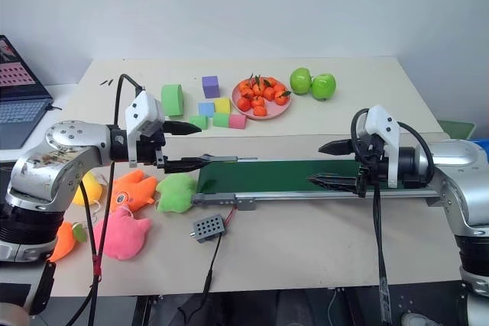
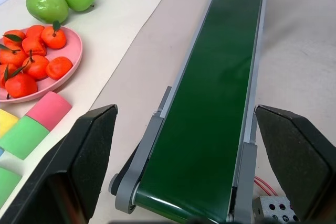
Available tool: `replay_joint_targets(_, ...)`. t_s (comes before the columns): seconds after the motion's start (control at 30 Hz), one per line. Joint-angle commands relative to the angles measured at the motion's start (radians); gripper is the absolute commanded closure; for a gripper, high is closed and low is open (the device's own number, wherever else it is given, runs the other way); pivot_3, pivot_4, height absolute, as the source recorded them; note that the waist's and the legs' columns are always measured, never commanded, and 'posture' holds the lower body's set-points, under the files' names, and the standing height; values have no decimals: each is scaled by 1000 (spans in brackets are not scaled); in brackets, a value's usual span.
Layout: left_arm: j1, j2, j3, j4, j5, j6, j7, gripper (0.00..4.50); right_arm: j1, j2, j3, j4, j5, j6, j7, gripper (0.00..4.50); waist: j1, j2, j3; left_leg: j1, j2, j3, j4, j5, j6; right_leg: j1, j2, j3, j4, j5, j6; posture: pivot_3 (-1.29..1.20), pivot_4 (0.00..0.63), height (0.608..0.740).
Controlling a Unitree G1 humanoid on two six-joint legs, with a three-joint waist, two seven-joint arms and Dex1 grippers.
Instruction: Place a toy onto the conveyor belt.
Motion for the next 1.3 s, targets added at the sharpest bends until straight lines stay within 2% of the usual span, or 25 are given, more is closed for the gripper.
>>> replay_joint_targets(0.03,-22,7,24,-19,-20,13,-13,43,-20,-10,-13,-13,4,-19,4,0,0,0,0,0,0,0,0,0,0,0,0,0,0,0,0,0,150,739)
replay_joint_targets(0.27,-5,43,84,-21,-125,112,-66,43,-33,-8,11,-13,-9,-21,-3,0,-3,0,0,0,0,0,0,0,0,0,0,0,0,0,0,0,150,739)
replay_joint_targets(0.4,8,61,94,-33,-118,129,-45,43,-86,60,51,-61,39,29,-31,0,-6,0,0,0,0,0,0,0,0,0,0,0,0,0,0,0,150,739)
replay_joint_targets(0.5,35,99,172,-48,-147,178,-19,43,-136,86,92,-11,11,8,-21,0,-8,0,0,1,1,0,0,0,0,0,1,0,0,0,0,0,150,739)
replay_joint_targets(0.67,167,184,322,-53,-111,184,59,43,-223,121,169,96,-36,-47,34,0,-10,0,0,0,0,0,0,0,0,-1,1,1,0,0,0,0,150,739)
replay_joint_targets(0.77,263,189,443,-89,-145,194,84,43,-267,139,195,139,-44,-68,85,0,-11,0,0,1,1,0,-1,0,0,-1,1,1,0,0,0,0,150,739)
replay_joint_targets(0.93,434,151,640,-157,-212,186,91,43,-321,160,207,178,-29,-83,163,0,-7,0,0,0,1,0,-1,0,0,-2,1,1,0,0,-1,0,150,739)
replay_joint_targets(1.0,560,108,789,-174,-232,187,89,43,-363,187,239,208,-49,-118,203,0,-10,0,0,0,1,0,-1,0,-1,-2,1,0,0,0,-1,0,150,739)
replay_joint_targets(1.03,597,88,889,-152,-252,207,112,43,-385,205,254,225,-57,-138,224,0,-15,0,0,1,1,0,-1,0,-1,-2,0,1,0,0,-1,0,150,739)
replay_joint_targets(1.1,629,63,1005,-110,-270,201,157,43,-409,239,268,246,-64,-165,243,0,-24,0,0,1,2,0,-1,0,-1,-3,2,1,0,1,-1,0,150,739)
replay_joint_targets(1.3,785,6,1099,-68,-210,135,228,43,-425,302,312,277,-112,-223,270,0,-24,-1,-1,3,3,0,-1,0,-3,-1,1,-1,0,2,-3,0,150,739)
